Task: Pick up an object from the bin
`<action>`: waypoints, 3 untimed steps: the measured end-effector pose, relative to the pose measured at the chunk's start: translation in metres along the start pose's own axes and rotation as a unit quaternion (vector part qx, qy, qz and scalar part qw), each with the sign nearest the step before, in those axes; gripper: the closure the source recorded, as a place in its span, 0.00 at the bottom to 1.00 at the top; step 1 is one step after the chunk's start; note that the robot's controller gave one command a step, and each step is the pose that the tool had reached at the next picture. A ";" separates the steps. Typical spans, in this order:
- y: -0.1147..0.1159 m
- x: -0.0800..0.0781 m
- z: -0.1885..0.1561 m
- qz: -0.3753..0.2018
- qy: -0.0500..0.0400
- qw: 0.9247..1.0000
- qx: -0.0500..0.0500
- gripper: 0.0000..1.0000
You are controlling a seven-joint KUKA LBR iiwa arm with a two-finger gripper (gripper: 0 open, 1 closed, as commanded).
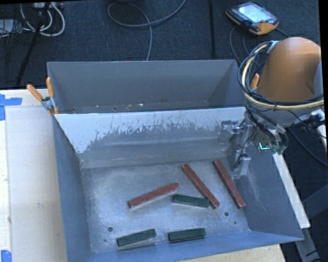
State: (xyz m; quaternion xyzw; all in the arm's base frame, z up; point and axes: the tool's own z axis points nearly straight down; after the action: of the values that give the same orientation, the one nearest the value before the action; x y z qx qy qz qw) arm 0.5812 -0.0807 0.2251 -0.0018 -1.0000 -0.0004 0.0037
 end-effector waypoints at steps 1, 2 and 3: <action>0.000 -0.001 -0.004 -0.001 -0.004 1.000 0.000 0.00; 0.031 0.019 0.068 0.025 -0.005 1.000 0.000 0.00; 0.102 0.041 0.065 0.055 -0.003 0.998 -0.001 0.00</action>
Offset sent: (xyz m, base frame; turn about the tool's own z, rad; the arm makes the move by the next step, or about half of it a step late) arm -0.0458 0.0691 -0.1551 0.1131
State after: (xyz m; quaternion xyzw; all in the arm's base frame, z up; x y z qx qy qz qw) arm 0.5396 0.0217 0.1603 -0.0572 -0.9984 -0.0010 0.0009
